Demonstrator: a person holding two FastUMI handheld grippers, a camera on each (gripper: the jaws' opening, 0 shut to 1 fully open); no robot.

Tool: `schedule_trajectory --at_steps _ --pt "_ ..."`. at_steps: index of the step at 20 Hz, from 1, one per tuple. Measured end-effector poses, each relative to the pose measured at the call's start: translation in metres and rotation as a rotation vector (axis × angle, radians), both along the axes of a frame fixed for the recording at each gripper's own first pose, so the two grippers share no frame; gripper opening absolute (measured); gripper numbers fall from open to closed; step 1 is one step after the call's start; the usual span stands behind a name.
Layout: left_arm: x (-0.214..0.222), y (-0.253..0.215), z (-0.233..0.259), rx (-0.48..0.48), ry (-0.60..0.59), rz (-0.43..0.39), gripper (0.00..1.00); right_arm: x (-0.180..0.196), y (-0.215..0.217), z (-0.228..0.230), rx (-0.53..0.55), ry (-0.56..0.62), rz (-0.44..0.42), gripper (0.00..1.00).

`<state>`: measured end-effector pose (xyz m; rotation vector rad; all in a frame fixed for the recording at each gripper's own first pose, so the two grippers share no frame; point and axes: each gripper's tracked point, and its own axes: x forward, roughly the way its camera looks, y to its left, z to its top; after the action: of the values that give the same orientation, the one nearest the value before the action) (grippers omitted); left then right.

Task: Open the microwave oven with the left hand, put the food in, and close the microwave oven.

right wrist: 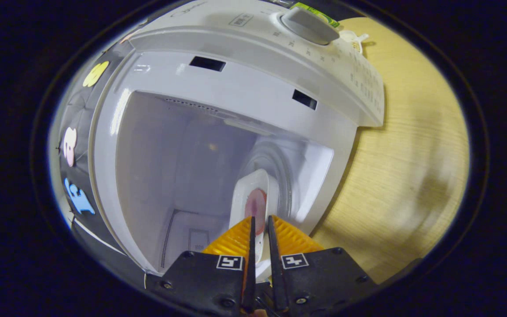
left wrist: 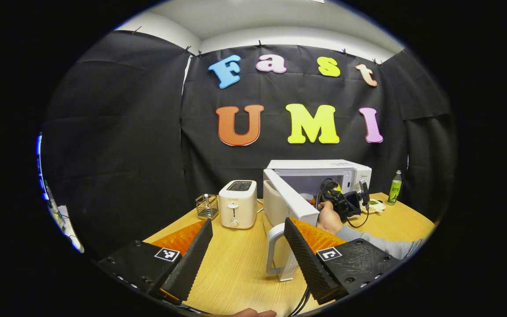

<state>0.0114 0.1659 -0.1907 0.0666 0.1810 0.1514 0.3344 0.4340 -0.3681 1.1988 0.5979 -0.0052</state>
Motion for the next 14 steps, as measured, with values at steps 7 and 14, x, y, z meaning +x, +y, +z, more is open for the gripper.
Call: schedule_trajectory --at_steps 7,14 --pt "0.0 0.003 -0.001 -0.003 0.006 0.016 0.97 -0.019 0.014 0.014 -0.194 -0.116 0.171 1.0" --pt "-0.008 -0.001 0.006 -0.014 -0.01 0.016 0.97 -0.034 -0.01 -0.006 -0.455 -0.136 0.275 1.0"
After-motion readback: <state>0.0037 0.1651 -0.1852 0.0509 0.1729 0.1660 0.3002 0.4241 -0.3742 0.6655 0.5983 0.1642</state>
